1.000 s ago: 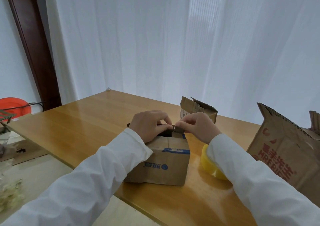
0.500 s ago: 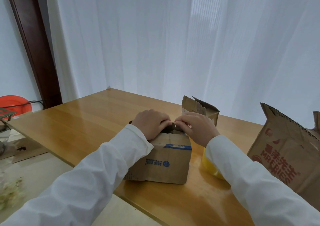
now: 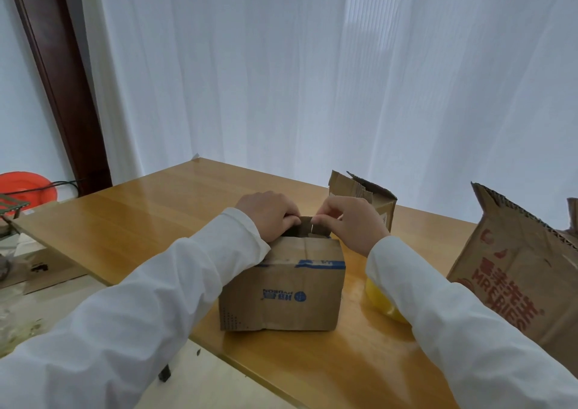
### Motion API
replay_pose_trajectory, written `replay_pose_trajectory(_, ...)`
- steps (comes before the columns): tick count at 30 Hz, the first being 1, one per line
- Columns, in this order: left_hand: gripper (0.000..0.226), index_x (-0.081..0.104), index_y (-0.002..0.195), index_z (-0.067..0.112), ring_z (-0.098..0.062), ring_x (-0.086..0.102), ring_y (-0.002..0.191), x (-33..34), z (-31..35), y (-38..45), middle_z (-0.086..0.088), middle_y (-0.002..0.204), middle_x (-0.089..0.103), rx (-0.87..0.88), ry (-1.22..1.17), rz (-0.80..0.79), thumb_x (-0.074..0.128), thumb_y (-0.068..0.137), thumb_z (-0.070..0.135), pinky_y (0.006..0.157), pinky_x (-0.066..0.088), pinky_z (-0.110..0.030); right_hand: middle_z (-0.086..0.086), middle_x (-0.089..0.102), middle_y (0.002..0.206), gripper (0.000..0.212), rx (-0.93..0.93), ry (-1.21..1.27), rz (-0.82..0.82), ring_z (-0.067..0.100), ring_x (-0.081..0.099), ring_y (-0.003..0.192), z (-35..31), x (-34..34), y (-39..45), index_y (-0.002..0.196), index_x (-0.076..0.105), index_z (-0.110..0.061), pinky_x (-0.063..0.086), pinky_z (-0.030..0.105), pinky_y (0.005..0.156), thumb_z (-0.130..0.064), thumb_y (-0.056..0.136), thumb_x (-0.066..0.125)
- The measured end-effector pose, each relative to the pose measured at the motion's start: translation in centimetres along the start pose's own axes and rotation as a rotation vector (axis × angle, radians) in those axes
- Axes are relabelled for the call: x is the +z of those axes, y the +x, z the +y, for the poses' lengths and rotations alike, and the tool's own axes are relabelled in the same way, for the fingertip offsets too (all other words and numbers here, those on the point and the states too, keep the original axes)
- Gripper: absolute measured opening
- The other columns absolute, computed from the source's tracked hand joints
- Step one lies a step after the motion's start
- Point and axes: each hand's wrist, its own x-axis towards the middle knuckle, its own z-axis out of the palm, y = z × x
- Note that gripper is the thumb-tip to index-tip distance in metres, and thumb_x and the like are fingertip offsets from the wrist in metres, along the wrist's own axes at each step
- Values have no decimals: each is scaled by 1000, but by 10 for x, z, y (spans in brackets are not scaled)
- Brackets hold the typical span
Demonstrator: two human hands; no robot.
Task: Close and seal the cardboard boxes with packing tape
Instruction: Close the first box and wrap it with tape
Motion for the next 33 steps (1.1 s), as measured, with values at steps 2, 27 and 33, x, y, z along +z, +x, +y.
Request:
replay_pose_trajectory(2,26,66,106,33,-18,57,96,0,2,-1,7,104,65,-2,55,43,42,97,38,74,42,-29,-12,65,85,13,7,-37,-19,8,59,83,-1,-1,3,77,56,-39,54,38,79,-41,89,61)
replay_pose_trajectory(27,56,24,149,25,-23,32,137,19,-31,2,-4,152,30,-215,-696,-263,46,98,35,108,29,-34,-7,53,128,40,239,275,-325,7,47,112,1,-20,-7,129,52,-27,38,28,95,-47,94,51)
replay_pose_trajectory(33,49,15,151,17,-21,16,144,57,-19,9,-8,158,10,-127,-514,-255,22,104,30,115,15,-29,4,64,105,29,594,96,-202,19,60,95,68,-33,-37,105,63,-16,48,29,79,-41,94,52)
